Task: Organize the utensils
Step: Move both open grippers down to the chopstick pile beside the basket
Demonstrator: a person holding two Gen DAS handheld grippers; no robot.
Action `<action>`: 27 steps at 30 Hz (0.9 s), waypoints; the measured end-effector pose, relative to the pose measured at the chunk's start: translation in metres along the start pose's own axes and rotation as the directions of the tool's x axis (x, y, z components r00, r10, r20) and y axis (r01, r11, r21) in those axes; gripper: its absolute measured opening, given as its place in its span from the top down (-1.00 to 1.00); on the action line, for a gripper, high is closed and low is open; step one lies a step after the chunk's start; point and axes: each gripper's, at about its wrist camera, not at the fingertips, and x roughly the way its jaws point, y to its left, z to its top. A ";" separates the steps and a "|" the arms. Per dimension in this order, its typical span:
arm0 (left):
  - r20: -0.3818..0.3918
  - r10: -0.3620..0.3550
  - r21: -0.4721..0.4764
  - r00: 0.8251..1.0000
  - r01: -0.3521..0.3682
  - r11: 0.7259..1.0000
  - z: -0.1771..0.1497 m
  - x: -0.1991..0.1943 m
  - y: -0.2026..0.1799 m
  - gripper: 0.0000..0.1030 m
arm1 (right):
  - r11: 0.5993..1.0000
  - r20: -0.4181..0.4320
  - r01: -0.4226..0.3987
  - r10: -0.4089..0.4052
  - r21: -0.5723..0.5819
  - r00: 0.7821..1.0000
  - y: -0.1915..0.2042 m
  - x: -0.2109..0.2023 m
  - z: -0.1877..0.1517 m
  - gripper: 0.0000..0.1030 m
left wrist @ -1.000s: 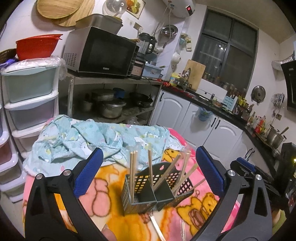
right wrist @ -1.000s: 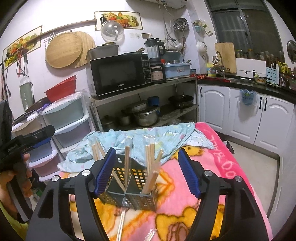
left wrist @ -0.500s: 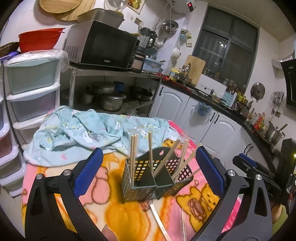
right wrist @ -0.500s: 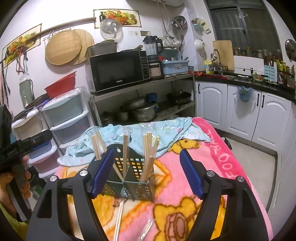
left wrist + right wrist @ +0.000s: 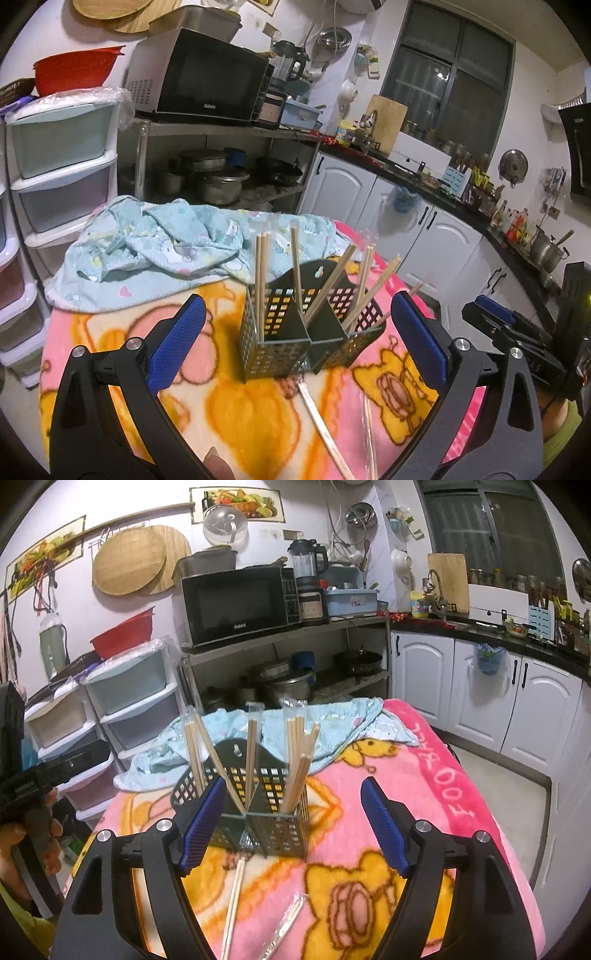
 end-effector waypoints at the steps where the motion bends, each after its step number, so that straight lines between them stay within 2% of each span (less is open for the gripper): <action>1: -0.004 -0.001 0.000 1.000 0.001 1.000 -0.002 0.000 0.000 -0.79 | 1.000 -0.007 -0.001 0.001 -0.002 1.000 0.000 0.001 -0.002 -0.41; 15: -0.121 0.010 -0.001 0.993 -0.010 1.000 -0.038 0.029 -0.005 -0.79 | 1.000 -0.140 -0.001 0.000 -0.013 0.990 -0.001 0.019 -0.040 -0.41; 27: -0.239 0.030 0.023 0.971 -0.025 0.999 -0.071 0.071 -0.015 -0.79 | 0.999 -0.250 0.029 -0.040 -0.045 0.967 -0.006 0.044 -0.079 -0.41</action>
